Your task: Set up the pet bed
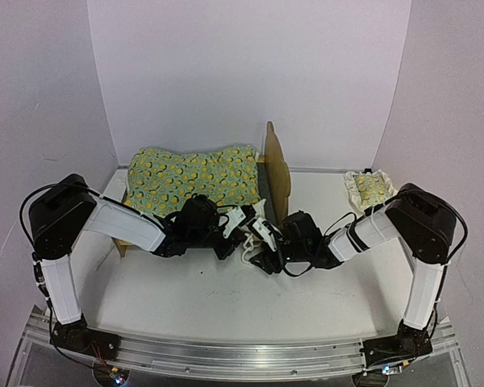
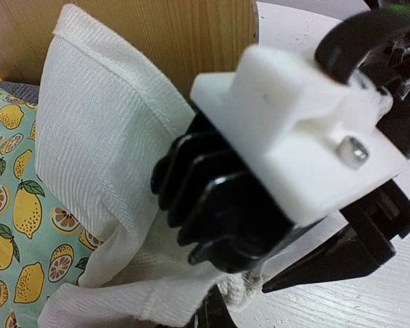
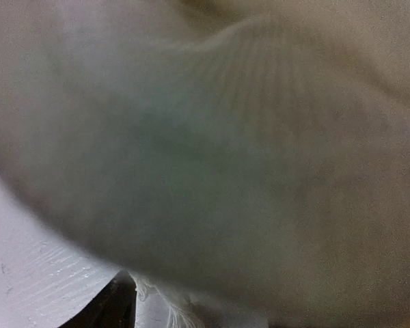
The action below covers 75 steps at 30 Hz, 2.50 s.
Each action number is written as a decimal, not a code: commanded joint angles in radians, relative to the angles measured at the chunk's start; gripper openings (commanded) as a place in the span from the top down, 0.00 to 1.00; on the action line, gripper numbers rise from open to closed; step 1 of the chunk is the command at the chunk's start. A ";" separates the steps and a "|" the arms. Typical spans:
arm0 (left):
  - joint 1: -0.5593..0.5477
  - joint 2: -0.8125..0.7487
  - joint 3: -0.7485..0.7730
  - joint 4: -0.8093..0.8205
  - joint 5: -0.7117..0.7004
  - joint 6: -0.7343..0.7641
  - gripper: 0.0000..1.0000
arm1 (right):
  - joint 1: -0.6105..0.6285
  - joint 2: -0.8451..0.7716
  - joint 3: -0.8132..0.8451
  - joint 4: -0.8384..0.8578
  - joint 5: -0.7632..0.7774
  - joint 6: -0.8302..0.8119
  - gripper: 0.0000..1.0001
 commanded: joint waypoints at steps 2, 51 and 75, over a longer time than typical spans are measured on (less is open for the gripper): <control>0.005 -0.060 0.003 0.034 0.023 -0.020 1.00 | 0.012 0.031 0.047 -0.048 0.075 -0.013 0.41; -0.026 -0.058 0.424 0.086 -0.875 0.063 1.00 | 0.044 -0.139 -0.244 -0.247 0.454 0.654 1.00; -0.194 -0.301 -0.199 0.061 0.172 -0.410 0.43 | 0.037 -0.382 -0.335 -0.145 0.401 0.659 0.56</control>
